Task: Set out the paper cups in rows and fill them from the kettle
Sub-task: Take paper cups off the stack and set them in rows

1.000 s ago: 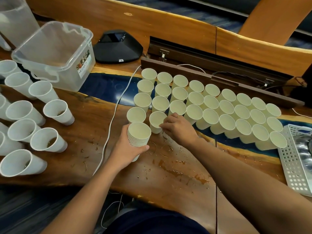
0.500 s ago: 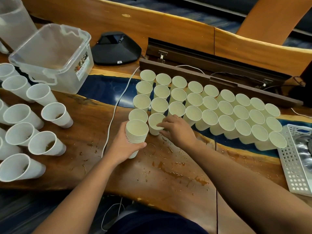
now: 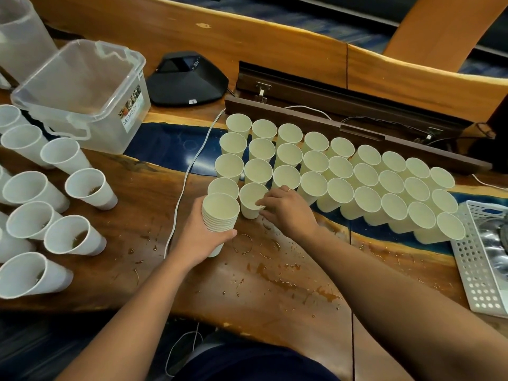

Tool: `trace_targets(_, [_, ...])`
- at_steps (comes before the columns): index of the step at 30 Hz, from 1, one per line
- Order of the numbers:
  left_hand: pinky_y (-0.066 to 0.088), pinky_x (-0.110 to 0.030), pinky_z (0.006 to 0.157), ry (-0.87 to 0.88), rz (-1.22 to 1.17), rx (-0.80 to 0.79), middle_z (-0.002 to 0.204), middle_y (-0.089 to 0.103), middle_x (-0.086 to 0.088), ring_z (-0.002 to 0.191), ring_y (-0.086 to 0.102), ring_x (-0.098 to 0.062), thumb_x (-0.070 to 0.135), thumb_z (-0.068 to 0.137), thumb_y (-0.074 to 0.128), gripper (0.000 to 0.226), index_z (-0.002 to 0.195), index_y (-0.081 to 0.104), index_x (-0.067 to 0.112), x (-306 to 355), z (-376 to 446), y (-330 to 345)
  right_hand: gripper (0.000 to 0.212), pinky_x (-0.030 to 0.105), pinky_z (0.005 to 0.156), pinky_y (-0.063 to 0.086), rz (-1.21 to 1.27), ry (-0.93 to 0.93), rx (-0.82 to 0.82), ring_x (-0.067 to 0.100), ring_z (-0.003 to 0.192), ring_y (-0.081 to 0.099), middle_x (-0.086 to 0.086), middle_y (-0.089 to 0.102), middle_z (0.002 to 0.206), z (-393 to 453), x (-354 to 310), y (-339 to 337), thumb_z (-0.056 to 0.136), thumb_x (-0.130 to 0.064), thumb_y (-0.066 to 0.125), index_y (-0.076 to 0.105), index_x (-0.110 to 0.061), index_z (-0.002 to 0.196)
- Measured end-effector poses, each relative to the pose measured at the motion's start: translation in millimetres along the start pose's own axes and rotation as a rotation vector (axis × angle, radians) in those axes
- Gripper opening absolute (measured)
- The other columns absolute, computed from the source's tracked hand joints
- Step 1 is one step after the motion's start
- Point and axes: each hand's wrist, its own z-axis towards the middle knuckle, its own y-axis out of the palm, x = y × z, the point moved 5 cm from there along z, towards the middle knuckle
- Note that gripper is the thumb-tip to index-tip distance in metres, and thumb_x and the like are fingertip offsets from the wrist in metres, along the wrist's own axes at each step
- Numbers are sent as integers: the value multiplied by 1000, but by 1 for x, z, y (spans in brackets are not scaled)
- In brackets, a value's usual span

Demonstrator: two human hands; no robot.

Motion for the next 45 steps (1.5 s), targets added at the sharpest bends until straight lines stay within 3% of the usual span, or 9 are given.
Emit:
trace_targets(3, [45, -36, 97, 1, 9, 10, 121, 50, 19, 115, 50, -10, 31, 63, 93, 91, 131, 35, 42, -1, -4, -3, 38, 32, 85, 51, 45, 29, 27, 19, 103, 58, 1, 68, 117, -5, -3, -7, 84, -28, 77, 69, -25, 121])
trace_targets(6, [43, -32, 93, 22, 3, 23, 115, 49, 29, 113, 49, -7, 30, 62, 93, 89, 129, 36, 42, 3, -12, -2, 40, 29, 87, 46, 178, 103, 82, 14, 104, 55, -2, 67, 117, -15, -8, -22, 86, -34, 74, 67, -26, 125])
trace_targets(13, [42, -28, 93, 58, -20, -118, 118, 48, 29, 113, 49, -1, 31, 63, 93, 91, 128, 31, 47, 14, -23, 32, 26, 14, 82, 44, 539, 255, 49, -4, 99, 56, -27, 64, 106, -53, -20, -51, 93, -43, 60, 69, -36, 116])
trace_targets(17, [46, -24, 90, 70, -18, -203, 119, 51, 26, 114, 52, -3, 35, 63, 92, 87, 127, 35, 44, 24, -22, 54, 24, 21, 89, 43, 457, 162, -19, 3, 110, 53, -18, 68, 114, -65, -27, -49, 94, -43, 61, 73, -32, 112])
trace_targets(20, [49, -25, 87, 84, -7, -235, 116, 53, 26, 109, 54, -1, 37, 61, 92, 86, 126, 37, 44, 31, -19, 65, 22, 15, 85, 39, 405, 139, -93, 7, 109, 49, -14, 70, 113, -68, -26, -50, 95, -35, 62, 74, -28, 112])
trace_targets(28, [48, -25, 91, 93, 48, -340, 118, 53, 30, 112, 54, -2, 36, 60, 92, 89, 126, 34, 50, 37, -17, 79, 30, 22, 90, 40, 208, 131, -299, 11, 116, 53, -7, 65, 126, -76, -23, -61, 101, -21, 53, 66, -28, 127])
trace_targets(34, [52, -35, 96, 76, 31, -377, 122, 57, 22, 114, 57, -6, 42, 57, 90, 90, 130, 37, 47, 40, -21, 86, 26, 30, 92, 48, 216, 200, -267, 11, 111, 57, -9, 67, 124, -78, -21, -70, 94, -28, 63, 70, -31, 119])
trace_targets(40, [54, -32, 92, 92, 63, -377, 121, 54, 20, 113, 56, -9, 44, 60, 90, 89, 129, 34, 46, 47, -18, 85, 23, 14, 89, 33, 202, 212, -153, 8, 107, 58, -10, 71, 117, -77, -15, -73, 91, -32, 67, 74, -32, 113])
trace_targets(45, [53, -30, 92, 101, 97, -390, 122, 52, 20, 113, 55, -9, 45, 62, 89, 89, 130, 31, 46, 50, -17, 87, 23, 33, 104, 31, 209, 251, -156, 10, 114, 51, -15, 69, 118, -80, -9, -72, 92, -40, 63, 72, -38, 113])
